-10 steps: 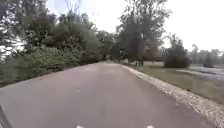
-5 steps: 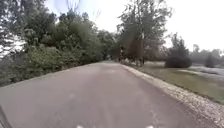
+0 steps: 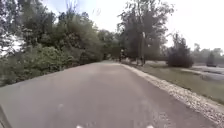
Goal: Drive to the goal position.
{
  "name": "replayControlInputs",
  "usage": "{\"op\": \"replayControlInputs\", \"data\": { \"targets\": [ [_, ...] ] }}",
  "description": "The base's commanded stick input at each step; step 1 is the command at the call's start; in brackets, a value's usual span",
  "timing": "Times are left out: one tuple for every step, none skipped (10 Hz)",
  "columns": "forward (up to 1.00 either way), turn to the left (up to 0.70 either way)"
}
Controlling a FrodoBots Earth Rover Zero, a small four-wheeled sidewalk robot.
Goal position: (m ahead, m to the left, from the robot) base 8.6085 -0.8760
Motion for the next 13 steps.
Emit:
{"op": "replayControlInputs", "data": {
  "targets": [
    [0.7, 0.0],
    [0.7, 0.0],
    [0.7, 0.0],
    [0.7, 0.0],
    [0.7, 0.0],
    [0.7, 0.0],
    [0.7, 0.0],
    [0.7, 0.0],
    [0.7, 0.0],
    [0.7, 0.0],
    [0.7, 0.0],
    [0.7, 0.0],
    [0.7, 0.0]
  ]
}}
